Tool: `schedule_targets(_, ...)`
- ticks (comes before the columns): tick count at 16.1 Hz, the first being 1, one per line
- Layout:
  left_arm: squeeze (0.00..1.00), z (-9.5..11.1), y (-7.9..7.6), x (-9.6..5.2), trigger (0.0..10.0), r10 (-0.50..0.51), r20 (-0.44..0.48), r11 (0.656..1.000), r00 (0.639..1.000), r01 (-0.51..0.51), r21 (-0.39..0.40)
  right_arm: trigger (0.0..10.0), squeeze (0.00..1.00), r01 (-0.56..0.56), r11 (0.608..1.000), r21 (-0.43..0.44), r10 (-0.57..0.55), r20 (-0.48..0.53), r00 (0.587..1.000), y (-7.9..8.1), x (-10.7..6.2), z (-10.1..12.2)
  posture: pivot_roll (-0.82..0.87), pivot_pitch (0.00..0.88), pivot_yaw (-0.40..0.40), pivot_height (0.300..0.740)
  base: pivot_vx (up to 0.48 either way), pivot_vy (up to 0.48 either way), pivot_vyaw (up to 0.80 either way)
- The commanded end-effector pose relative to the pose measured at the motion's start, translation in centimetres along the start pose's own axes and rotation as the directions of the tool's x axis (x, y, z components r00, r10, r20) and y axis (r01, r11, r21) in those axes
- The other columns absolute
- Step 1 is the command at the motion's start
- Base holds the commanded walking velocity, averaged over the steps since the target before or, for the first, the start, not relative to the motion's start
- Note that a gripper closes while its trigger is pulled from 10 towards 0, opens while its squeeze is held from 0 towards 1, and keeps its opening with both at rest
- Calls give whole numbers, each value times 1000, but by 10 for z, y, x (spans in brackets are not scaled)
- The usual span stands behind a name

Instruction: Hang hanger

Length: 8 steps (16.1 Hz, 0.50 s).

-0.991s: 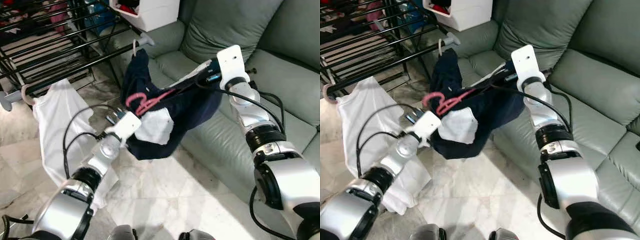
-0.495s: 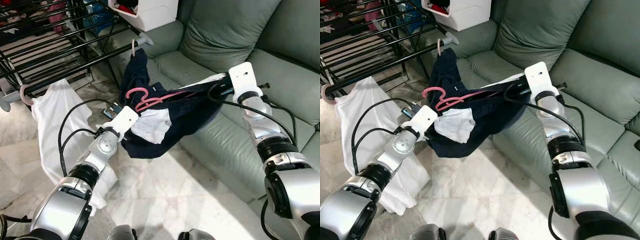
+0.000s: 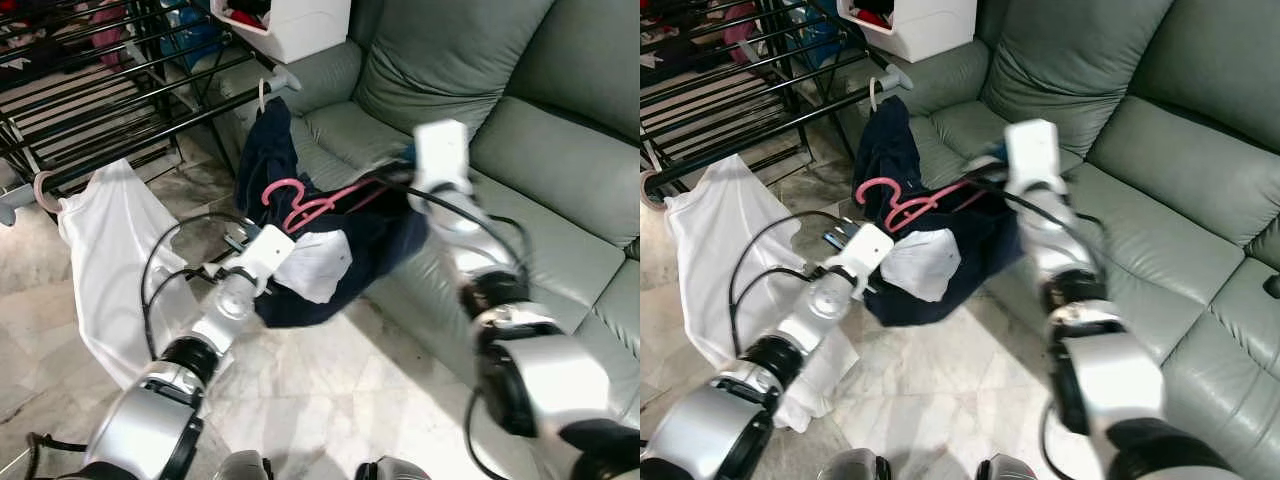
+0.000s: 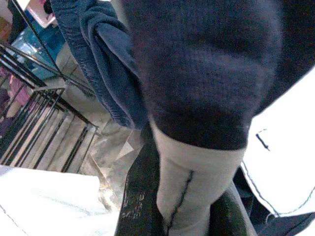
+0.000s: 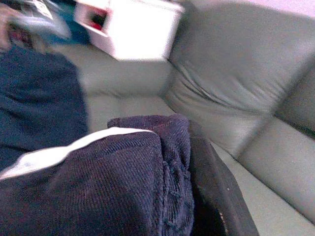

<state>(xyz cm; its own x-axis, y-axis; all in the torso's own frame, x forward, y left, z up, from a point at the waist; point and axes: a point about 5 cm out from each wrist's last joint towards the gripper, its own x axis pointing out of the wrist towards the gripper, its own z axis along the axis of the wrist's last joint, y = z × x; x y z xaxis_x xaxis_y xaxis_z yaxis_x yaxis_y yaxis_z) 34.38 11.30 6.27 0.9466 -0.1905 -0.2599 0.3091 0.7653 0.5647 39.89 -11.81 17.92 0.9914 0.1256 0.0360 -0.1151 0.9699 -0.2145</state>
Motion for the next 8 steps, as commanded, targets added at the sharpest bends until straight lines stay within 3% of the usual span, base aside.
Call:
schedule_targets(1, 0, 12, -1, 4, 0, 10, 19, 1000, 1000, -10, -22, 0, 0, -129, 991, -33, 132, 86, 988, 32, 3, 28, -41, 0, 9, 740, 0, 0, 0)
schedule_targets(3, 0, 19, -8, 5, 0, -11, 36, 999, 999, 12, -30, 0, 0, -239, 957, -162, 257, 102, 961, 56, -3, 28, -41, 0, 9, 740, 0, 0, 0)
schedule_targets(4, 0, 21, -10, 5, 667, -14, 34, 998, 999, 16, -60, 0, 0, -275, 953, -127, 287, 87, 954, 63, -6, 24, -49, 0, 7, 740, 0, 0, 0)
schedule_targets(5, 0, 24, -12, 6, 1373, -16, 34, 997, 999, 19, -79, 0, 0, -339, 929, -152, 350, 56, 935, 72, -11, 17, -49, 0, 7, 740, 0, 0, 0)
schedule_targets(7, 0, 26, -12, 7, 1882, -15, 15, 989, 1000, 18, -148, 0, 0, -480, 868, -125, 482, -12, 876, 87, -21, 6, -47, 0, 9, 740, 0, 0, 0)
schedule_targets(8, 0, 22, -9, 8, 1686, -5, -46, 959, 999, -8, -284, 0, 0, -641, 755, -138, 637, -74, 767, 103, -38, -5, -46, 0, 9, 740, 0, 0, 0)
